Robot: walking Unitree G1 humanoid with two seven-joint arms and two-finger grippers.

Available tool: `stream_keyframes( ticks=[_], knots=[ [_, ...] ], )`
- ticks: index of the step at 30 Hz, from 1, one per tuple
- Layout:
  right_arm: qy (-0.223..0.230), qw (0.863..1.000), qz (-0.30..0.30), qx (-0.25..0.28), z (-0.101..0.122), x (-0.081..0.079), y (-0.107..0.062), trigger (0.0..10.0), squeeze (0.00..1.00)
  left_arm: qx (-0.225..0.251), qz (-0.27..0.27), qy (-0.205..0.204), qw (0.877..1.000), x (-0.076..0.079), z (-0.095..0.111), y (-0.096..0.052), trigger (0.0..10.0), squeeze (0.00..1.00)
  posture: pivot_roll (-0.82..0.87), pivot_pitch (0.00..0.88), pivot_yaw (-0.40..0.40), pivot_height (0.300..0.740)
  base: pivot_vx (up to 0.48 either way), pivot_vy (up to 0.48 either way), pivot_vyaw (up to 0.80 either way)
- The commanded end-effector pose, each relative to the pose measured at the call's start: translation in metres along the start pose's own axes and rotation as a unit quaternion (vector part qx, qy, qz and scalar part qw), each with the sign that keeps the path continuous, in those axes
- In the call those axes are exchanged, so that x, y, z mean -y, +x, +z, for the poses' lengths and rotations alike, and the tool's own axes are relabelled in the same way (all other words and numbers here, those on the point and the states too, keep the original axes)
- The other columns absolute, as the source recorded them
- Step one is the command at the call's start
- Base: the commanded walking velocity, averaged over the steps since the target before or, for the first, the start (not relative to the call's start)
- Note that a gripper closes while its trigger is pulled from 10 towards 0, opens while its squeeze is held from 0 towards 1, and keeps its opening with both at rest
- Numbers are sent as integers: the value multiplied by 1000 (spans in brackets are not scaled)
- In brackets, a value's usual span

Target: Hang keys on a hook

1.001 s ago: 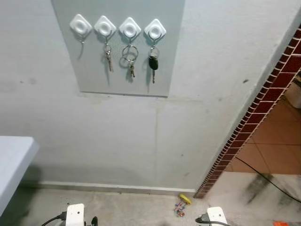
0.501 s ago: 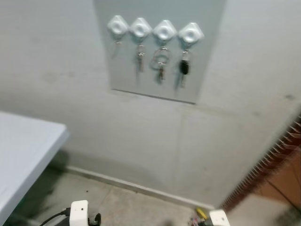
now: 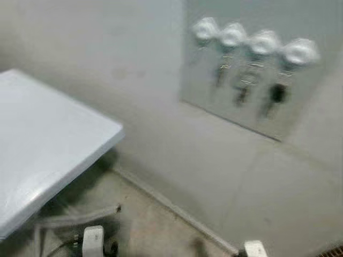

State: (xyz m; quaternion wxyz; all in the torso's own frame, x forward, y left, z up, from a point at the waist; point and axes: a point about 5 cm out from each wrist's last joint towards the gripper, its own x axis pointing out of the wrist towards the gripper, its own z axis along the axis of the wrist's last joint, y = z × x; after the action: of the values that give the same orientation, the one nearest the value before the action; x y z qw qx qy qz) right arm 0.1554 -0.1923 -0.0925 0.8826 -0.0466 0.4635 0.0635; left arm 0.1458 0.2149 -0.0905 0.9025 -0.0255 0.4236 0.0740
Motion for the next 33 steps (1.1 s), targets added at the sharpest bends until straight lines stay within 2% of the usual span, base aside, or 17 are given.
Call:
stream_keyframes(
  ticks=[1, 27, 33],
  knots=[
    [3, 1000, -10, -22, -13, 7, -4, 10000, 0, 4, -8, 0, 1000, 9, 2, 1, 10000, 0, -71, 0, -35, 728, 0, 0, 800],
    [9, 1000, -9, -23, -11, 6, -3, 10000, 0, 2, 6, -1, 1000, 5, 1, 1, 10000, 0, -57, 0, -41, 728, 0, 0, 800],
    [10, 1000, -9, -21, -9, 6, -3, 10000, 0, 5, 9, -16, 1000, 5, 3, 1, 10000, 0, -54, 0, -41, 728, 0, 0, 800]
  ],
)
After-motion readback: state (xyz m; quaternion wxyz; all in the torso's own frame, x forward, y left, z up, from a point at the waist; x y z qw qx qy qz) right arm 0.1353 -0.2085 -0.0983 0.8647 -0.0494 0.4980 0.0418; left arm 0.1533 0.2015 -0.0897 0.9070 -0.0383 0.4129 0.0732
